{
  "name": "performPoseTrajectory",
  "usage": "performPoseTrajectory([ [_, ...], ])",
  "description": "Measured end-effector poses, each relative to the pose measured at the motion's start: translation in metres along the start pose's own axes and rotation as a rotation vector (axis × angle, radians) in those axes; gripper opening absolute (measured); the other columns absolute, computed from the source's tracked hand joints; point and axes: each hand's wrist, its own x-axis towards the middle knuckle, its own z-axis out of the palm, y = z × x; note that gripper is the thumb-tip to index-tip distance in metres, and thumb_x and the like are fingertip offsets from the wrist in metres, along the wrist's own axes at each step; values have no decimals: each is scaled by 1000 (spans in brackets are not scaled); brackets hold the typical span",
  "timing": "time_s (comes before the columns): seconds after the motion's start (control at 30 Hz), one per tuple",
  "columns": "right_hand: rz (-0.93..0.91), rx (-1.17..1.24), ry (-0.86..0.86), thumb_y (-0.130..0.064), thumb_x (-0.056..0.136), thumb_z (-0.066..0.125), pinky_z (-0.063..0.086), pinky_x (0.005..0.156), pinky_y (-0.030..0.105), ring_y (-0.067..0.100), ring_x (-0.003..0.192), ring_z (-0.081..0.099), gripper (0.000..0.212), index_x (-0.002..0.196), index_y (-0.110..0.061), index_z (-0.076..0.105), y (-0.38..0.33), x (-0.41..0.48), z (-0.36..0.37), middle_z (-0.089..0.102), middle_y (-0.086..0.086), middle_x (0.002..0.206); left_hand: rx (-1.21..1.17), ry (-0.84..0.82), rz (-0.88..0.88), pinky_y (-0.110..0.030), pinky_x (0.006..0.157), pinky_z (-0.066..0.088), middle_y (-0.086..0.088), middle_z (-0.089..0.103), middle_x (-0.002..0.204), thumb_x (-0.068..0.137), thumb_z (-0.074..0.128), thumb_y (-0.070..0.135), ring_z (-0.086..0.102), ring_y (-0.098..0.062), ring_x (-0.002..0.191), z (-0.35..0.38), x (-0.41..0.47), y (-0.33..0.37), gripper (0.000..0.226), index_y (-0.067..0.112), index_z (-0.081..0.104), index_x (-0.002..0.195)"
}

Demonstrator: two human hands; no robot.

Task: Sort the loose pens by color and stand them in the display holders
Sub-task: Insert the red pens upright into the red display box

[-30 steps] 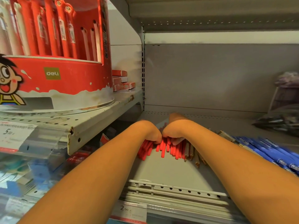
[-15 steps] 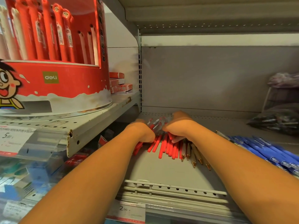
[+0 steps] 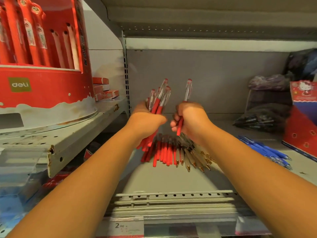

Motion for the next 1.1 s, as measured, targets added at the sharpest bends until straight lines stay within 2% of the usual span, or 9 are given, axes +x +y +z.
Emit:
performPoseTrajectory([
  [0.1, -67, 249, -173, 2, 81, 32, 16, 40, 19, 13, 39, 24, 20, 68, -14, 35, 2, -35, -30, 34, 5, 57, -176, -7, 89, -19, 36, 37, -4, 57, 58, 73, 70, 10, 50, -12, 35, 11, -15, 22, 24, 18, 56, 90],
  [0.2, -57, 359, -237, -21, 93, 43, 13, 37, 14, 9, 38, 21, 11, 86, -17, 50, 6, -63, -63, 42, 0, 58, -371, -98, 148, -24, 39, 42, -3, 53, 57, 71, 68, 7, 50, -15, 38, 32, -34, 43, 25, 18, 54, 89],
  [0.37, -156, 472, -160, -31, 101, 42, 20, 35, 10, 7, 37, 24, 20, 100, -16, 55, 10, -89, -120, 42, 2, 61, -568, -337, 199, -27, 43, 41, 1, 49, 59, 63, 63, 10, 48, -17, 45, 90, -71, 78, 31, 18, 47, 88],
  [0.53, -248, 604, -109, -27, 87, 52, 22, 31, 16, 8, 38, 31, 22, 96, -8, 59, -2, -106, -194, 45, 3, 66, -720, -475, 271, -20, 39, 41, 5, 55, 50, 78, 57, -14, 52, -12, 37, 158, -106, 114, 33, 10, 44, 98],
  [0.67, -301, 612, -98, -24, 90, 52, 22, 33, 18, 8, 42, 35, 29, 109, -4, 61, -9, -123, -265, 49, 3, 69, -675, -433, 296, -29, 46, 42, 5, 54, 60, 66, 64, 6, 49, -14, 48, 216, -127, 141, 36, 17, 53, 99],
  [0.77, -362, 607, -106, -19, 91, 50, 28, 34, 18, 8, 44, 39, 30, 118, -7, 59, -16, -135, -320, 48, 2, 67, -665, -422, 324, -26, 45, 43, 10, 56, 59, 67, 64, 7, 52, -11, 48, 261, -148, 163, 33, 20, 54, 95],
  [0.9, -399, 561, -116, -15, 95, 45, 42, 46, 23, 13, 51, 49, 20, 110, -8, 56, -29, -145, -396, 52, 4, 66, -707, -421, 360, -21, 43, 45, 10, 61, 58, 74, 62, -1, 57, -6, 47, 320, -177, 192, 32, 15, 54, 101],
  [1.03, -422, 390, -47, -14, 96, 47, 48, 67, 27, 16, 68, 58, 18, 108, -5, 57, -34, -140, -451, 63, 6, 72, -636, -364, 385, -25, 51, 46, 10, 62, 67, 68, 64, 7, 58, -8, 55, 359, -184, 214, 37, 20, 57, 101],
  [1.1, -415, 334, -54, -13, 98, 49, 52, 66, 24, 14, 69, 62, 13, 100, -6, 59, -36, -132, -469, 67, 6, 73, -597, -345, 387, -27, 53, 47, 6, 62, 70, 68, 65, 9, 58, -11, 57, 368, -178, 223, 37, 22, 56, 101],
])
